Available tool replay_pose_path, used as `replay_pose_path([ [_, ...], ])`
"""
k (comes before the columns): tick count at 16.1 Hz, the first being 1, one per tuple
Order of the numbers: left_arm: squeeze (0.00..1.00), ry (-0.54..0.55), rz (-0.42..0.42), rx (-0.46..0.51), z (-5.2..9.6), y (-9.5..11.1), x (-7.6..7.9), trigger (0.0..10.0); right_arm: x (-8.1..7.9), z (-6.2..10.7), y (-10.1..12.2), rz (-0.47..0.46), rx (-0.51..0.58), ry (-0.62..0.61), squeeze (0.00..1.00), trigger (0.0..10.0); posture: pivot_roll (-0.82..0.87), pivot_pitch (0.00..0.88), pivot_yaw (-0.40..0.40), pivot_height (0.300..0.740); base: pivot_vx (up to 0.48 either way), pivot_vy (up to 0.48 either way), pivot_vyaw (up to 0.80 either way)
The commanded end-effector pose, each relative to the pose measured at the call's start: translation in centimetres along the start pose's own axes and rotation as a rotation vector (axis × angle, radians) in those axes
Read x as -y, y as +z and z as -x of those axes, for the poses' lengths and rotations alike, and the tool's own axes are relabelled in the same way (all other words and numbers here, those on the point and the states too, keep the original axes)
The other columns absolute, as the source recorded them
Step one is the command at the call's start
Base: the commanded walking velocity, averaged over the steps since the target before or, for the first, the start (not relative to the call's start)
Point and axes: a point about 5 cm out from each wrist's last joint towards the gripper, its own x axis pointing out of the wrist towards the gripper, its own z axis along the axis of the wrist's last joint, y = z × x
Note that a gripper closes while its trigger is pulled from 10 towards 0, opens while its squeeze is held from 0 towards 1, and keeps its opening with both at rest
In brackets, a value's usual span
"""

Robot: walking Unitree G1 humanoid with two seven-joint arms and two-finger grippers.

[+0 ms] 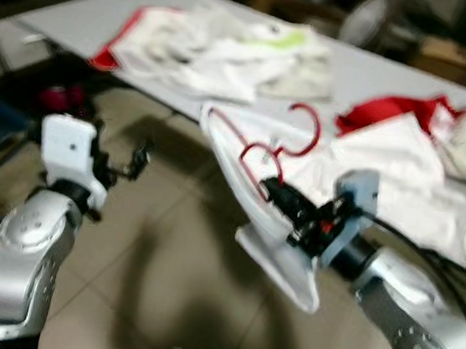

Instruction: Hang hanger

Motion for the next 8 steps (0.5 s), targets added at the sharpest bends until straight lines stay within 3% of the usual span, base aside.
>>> replay_pose_path([
  [1,1.0,0.026,-0.025,0.03,-0.1,0.3,-0.2,10.0,0.5,0.0,0.6,0.047,0.036,-0.043,0.0,10.0,-0.04,0.07,0.027,0.74,0.0,0.0,0.76],
  [3,1.0,0.015,0.015,0.032,0.0,0.6,-0.5,10.0,1.5,-0.2,2.9,0.072,0.139,-0.063,0.0,10.0,-0.04,0.066,0.025,0.74,0.0,0.0,0.76],
  [6,1.0,-0.063,0.052,0.023,0.1,0.6,0.5,10.0,5.1,0.1,7.1,0.27,0.234,-0.154,0.0,10.0,-0.05,0.052,0.019,0.74,0.0,0.0,0.76],
  [7,0.96,-0.092,0.044,0.035,0.0,0.7,1.0,10.0,5.7,0.4,9.4,0.299,0.281,-0.12,0.0,10.0,-0.05,0.046,0.009,0.74,0.0,0.0,0.76],
  [8,0.93,-0.092,0.029,0.043,0.0,0.7,1.1,10.0,5.9,0.6,10.3,0.322,0.299,-0.109,0.0,10.0,-0.05,0.039,0.002,0.74,0.0,0.0,0.76],
])
